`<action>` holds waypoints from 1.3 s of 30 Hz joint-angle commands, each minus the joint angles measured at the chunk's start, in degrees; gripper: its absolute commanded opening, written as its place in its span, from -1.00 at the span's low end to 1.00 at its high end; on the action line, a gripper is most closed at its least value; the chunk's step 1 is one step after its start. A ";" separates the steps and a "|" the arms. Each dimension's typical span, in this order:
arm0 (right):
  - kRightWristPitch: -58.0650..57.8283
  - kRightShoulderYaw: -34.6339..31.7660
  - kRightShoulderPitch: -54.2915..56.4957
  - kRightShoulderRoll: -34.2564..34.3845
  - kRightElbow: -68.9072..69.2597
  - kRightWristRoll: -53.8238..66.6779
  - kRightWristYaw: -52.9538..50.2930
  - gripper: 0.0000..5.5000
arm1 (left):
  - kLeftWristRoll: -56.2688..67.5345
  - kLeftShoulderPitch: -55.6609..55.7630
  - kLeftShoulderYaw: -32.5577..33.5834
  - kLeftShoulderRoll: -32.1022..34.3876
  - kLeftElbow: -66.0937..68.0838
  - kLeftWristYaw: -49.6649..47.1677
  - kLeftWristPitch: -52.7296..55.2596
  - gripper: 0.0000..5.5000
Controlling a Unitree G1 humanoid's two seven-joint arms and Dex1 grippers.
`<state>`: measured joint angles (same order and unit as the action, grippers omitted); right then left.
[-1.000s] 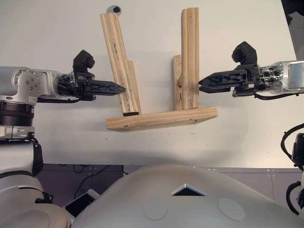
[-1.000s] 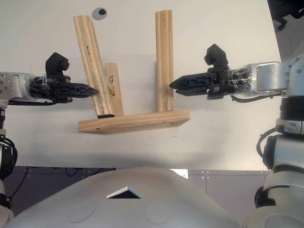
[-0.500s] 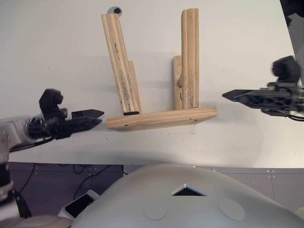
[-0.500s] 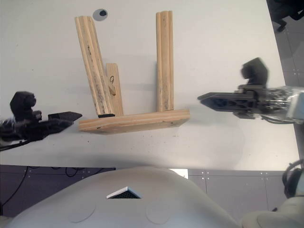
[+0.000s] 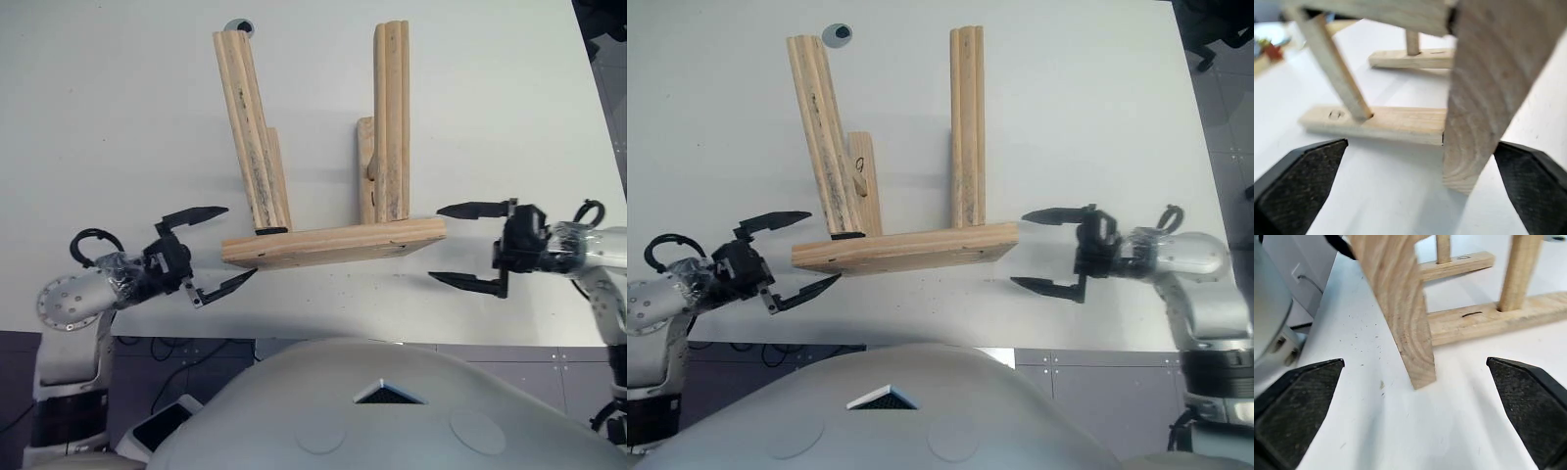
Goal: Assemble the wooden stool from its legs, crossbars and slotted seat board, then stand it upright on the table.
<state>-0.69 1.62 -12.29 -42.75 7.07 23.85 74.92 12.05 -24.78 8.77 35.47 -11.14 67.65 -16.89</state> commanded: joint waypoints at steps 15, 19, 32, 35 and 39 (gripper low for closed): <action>12.23 7.24 10.17 5.57 -11.10 -6.17 1.42 0.00 | 0.06 9.07 -7.81 4.66 12.14 1.83 -10.29 0.20; 11.89 7.29 10.38 5.39 -10.93 -5.85 1.77 -0.23 | 0.45 8.22 -8.96 5.50 11.69 2.09 -10.58 -0.01; 10.68 7.19 9.97 5.32 -8.88 -5.27 2.47 -0.49 | 1.23 8.18 -10.36 6.89 11.50 1.42 -11.03 -0.43; 10.75 7.02 9.88 5.31 -8.81 -5.28 2.44 -0.49 | 1.12 8.42 -10.73 7.22 11.45 1.41 -11.04 -0.44; 1.40 4.04 9.64 4.61 -2.58 0.79 0.14 -0.49 | 9.87 6.58 -8.87 8.66 0.52 -0.64 1.70 -0.45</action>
<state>5.66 8.39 -3.62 -37.46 -0.42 18.75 77.98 16.35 -17.86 -1.03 43.38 -3.15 68.65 -20.04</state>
